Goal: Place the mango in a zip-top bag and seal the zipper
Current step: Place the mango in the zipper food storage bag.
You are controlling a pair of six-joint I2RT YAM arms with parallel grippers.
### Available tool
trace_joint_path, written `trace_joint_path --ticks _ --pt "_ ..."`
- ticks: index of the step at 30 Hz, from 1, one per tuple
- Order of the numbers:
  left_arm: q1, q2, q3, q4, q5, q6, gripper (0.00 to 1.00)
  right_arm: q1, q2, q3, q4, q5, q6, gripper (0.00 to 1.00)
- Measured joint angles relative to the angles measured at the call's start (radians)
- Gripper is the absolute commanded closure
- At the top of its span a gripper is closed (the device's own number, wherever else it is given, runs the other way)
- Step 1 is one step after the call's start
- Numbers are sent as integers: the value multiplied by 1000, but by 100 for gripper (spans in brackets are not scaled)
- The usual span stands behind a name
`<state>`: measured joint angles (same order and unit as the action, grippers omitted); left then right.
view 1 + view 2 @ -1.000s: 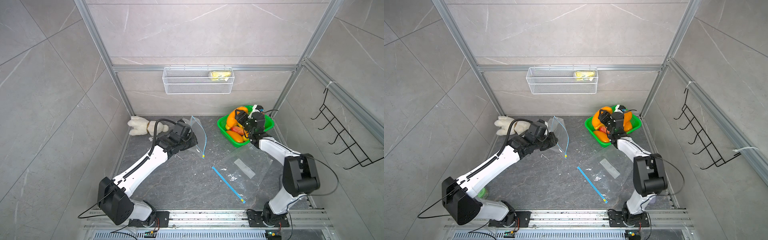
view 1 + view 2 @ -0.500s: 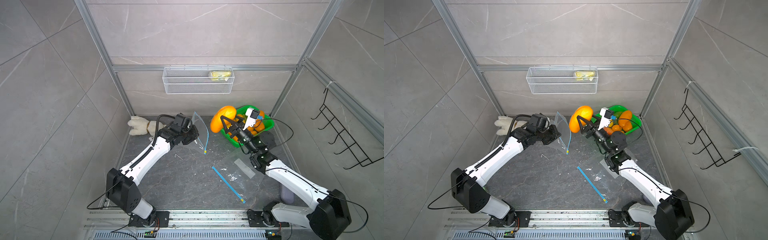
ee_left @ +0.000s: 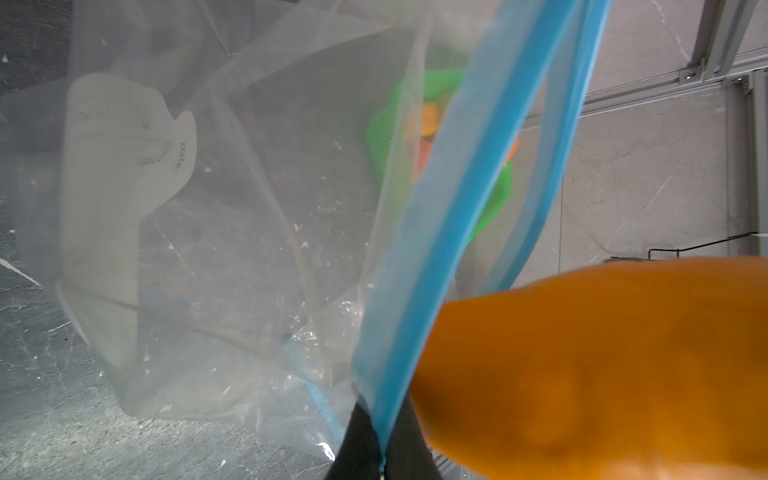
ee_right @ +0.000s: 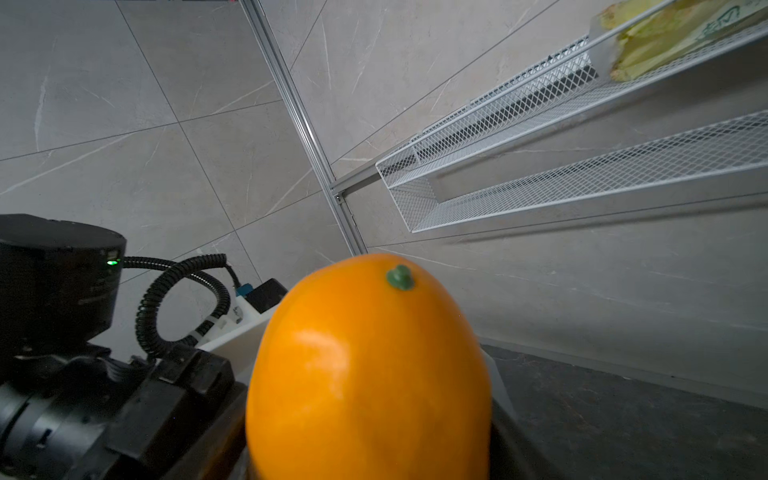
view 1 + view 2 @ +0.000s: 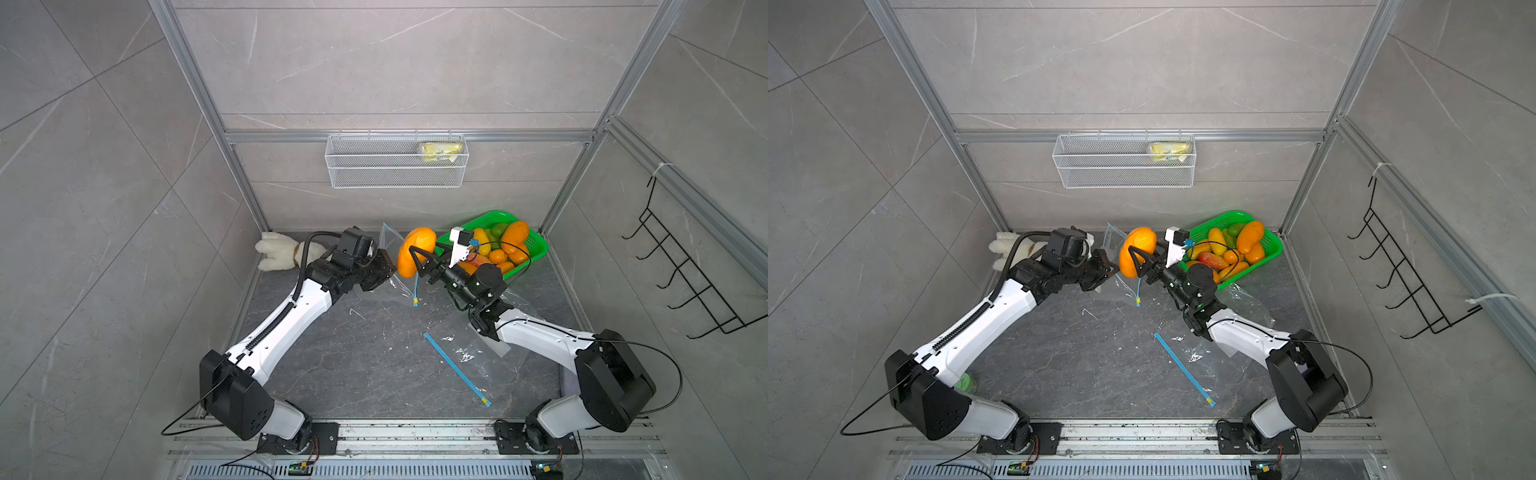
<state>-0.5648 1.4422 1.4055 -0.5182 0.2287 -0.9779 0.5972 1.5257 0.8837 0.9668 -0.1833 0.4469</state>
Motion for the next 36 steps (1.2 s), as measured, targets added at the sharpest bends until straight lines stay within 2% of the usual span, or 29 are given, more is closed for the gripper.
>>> trace_joint_path --ticks 2,6,11,12,13,16,17,19,20,23,29,32,36 --pt "-3 -21 -1 4 21 -5 94 1 16 0 7 10 -13 81" --pt "-5 -50 -1 32 64 -11 94 10 47 0 10 23 -39 69" --pt "-2 -52 -1 42 90 -18 94 26 55 5 -4 18 -65 37" --pt "1 -52 -1 44 93 -18 94 30 55 8 -8 18 -71 28" --pt "3 -52 -1 47 95 -19 94 32 54 8 -9 18 -72 25" --pt "12 -52 -2 50 99 -23 94 36 39 6 -22 29 -78 23" --pt "16 -52 -5 56 103 -26 94 35 26 5 -35 35 -78 30" --pt "26 -52 -16 67 117 -33 94 35 -4 6 -67 50 -85 51" --pt "30 -54 -25 77 121 -36 94 33 -18 6 -84 55 -82 56" --pt "37 -55 -42 93 130 -44 94 32 -37 23 -138 60 -70 57" --pt "42 -65 -78 143 149 -62 94 32 -32 37 -180 64 -36 42" --pt "42 -65 -84 170 153 -72 94 32 -16 49 -208 65 -32 21" --pt "42 -65 -84 203 171 -82 94 38 -13 50 -232 74 -37 11"
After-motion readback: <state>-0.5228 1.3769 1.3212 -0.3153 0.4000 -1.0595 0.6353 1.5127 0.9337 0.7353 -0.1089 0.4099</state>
